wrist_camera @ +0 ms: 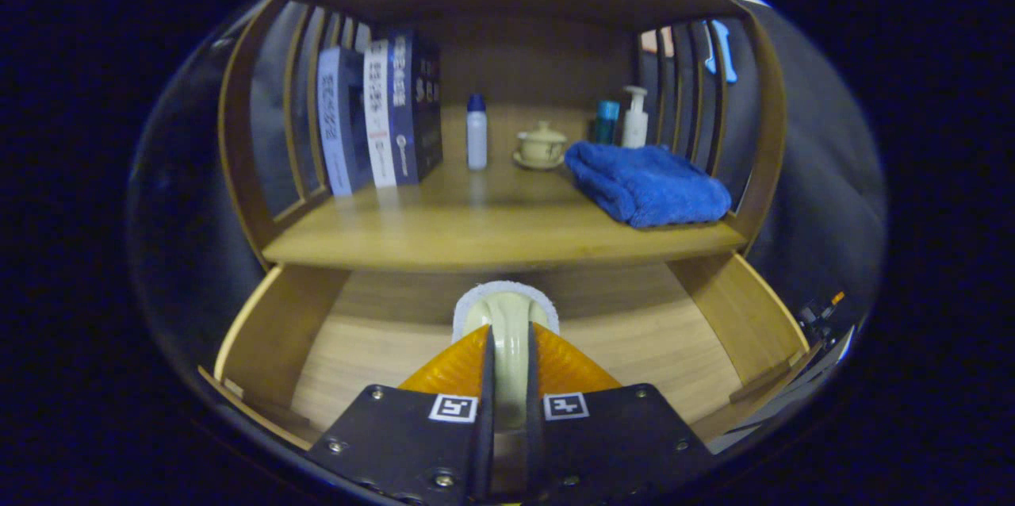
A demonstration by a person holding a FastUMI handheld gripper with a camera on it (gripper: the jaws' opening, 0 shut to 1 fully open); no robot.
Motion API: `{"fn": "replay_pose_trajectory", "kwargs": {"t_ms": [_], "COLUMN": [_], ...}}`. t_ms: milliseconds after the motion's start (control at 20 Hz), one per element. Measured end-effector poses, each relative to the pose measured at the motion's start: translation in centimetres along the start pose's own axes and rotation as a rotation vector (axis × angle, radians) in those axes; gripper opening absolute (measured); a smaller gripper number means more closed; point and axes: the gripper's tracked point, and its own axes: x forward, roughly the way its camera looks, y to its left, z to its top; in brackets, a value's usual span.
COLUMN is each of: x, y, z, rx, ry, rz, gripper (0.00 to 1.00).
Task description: Pull open the drawer, take out the items inside it, and place them on the countertop above the cabinet.
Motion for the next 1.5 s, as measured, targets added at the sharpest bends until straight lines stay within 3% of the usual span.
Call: {"fn": "replay_pose_trajectory", "kwargs": {"t_ms": [350, 750, 900, 1150, 1500], "x": [-6.5, -9.5, -10.0, -6.7, 3.7], "y": [-0.1, -0.3, -0.2, 0.1, 0.9], "z": [3.5, 5.7, 8.6, 11.5, 10.3], "rx": [0.008, 0.011, 0.015, -0.005, -0.059], "ry": [-0.265, -0.297, -0.318, -0.266, -0.098], "rz": [-0.002, -0.050, -0.058, -0.072, -0.062], "gripper": [0.16, 0.16, 0.16, 0.16, 0.16]}}
